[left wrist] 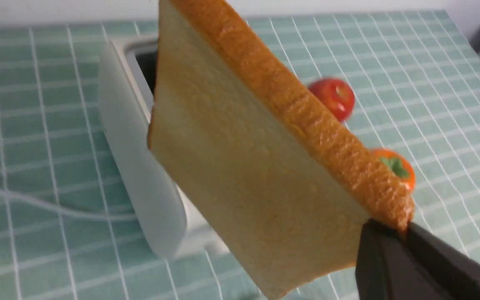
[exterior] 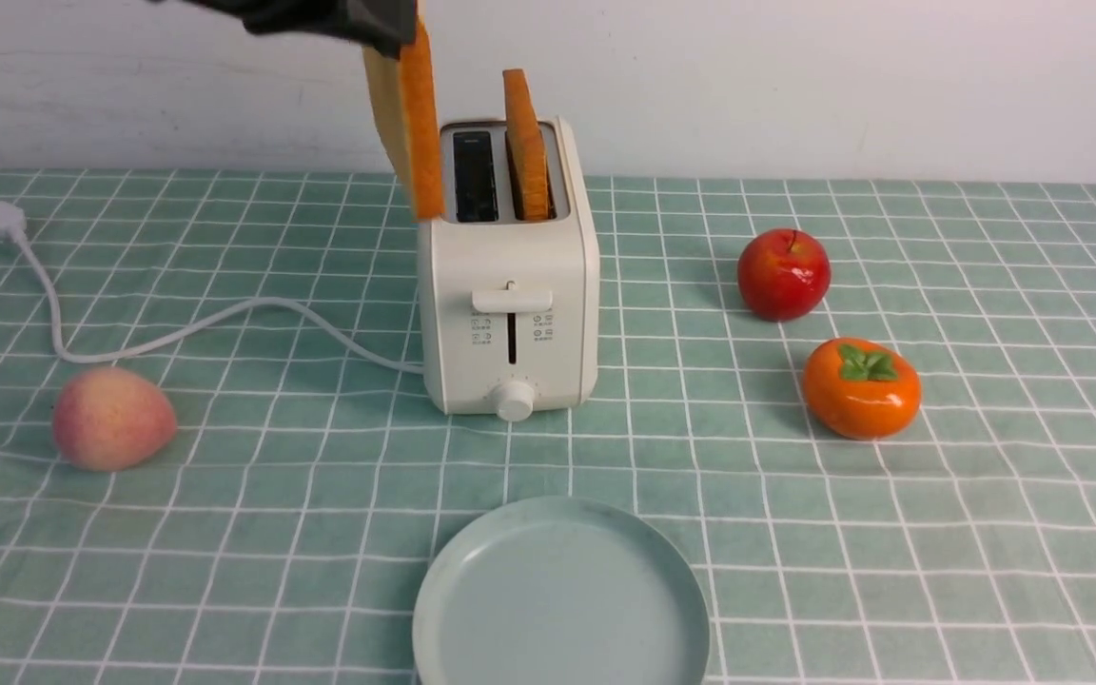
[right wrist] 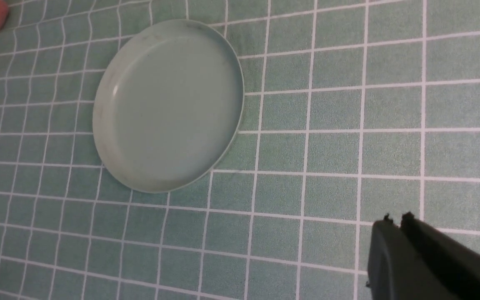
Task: Take toasted bread from bread machine on blue coffee table place on plate.
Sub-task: 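Place the slice of bread on the plate with the left gripper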
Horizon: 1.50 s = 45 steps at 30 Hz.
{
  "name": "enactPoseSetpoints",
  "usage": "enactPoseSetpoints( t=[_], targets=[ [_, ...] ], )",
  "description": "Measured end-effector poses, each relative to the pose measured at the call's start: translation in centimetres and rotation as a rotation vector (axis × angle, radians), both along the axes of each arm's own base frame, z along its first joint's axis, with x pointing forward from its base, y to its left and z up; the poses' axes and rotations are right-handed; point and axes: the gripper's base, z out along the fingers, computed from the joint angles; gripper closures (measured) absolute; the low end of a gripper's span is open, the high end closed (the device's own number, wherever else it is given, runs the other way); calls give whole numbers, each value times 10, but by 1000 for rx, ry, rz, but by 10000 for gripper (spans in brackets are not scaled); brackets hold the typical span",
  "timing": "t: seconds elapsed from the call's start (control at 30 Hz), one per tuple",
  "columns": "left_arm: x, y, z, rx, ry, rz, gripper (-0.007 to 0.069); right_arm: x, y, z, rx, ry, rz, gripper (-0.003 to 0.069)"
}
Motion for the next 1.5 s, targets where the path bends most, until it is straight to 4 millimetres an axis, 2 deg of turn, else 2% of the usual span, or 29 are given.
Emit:
enactPoseSetpoints(
  t=[0.17,0.23,0.27,0.3,0.33,0.43,0.57,0.63,0.93,1.13,1.27,1.3,1.33,1.5],
  targets=[
    [-9,-13,-63,-33,258,-135,638,0,1,1,19,-1,2,623],
    [-17,-21,-99,-92,339,-241,638,0,2,1,28,-2,4,621],
    [-20,-24,-106,-133,351,-268,638,0,2,1,30,-2,4,620],
    [-25,-28,-121,-182,362,-314,638,0,2,1,32,-2,5,618],
    [-26,-27,-125,-173,363,-323,638,0,2,1,33,-2,5,618],
    [-36,-33,-159,-328,366,-347,638,0,2,1,34,-2,5,614],
    [-39,-33,-184,-405,352,-326,638,0,2,1,29,-5,10,610],
    [-40,-33,-194,-413,366,-312,638,0,2,1,22,-10,18,608],
    [-38,-31,-214,-383,484,-247,638,0,2,2,19,-16,21,599],
    [-40,-28,-219,-318,525,-229,630,0,2,2,21,-16,21,591],
    [-39,-23,-225,-249,546,-190,594,0,3,2,23,-15,22,586],
    [-39,-21,-227,-218,549,-181,557,0,3,2,25,-15,22,586],
    [-39,-21,-227,-219,550,-180,557,0,3,2,25,-15,22,585],
    [-41,-17,-231,-152,565,-182,368,0,3,2,34,-16,23,580]
  ],
)
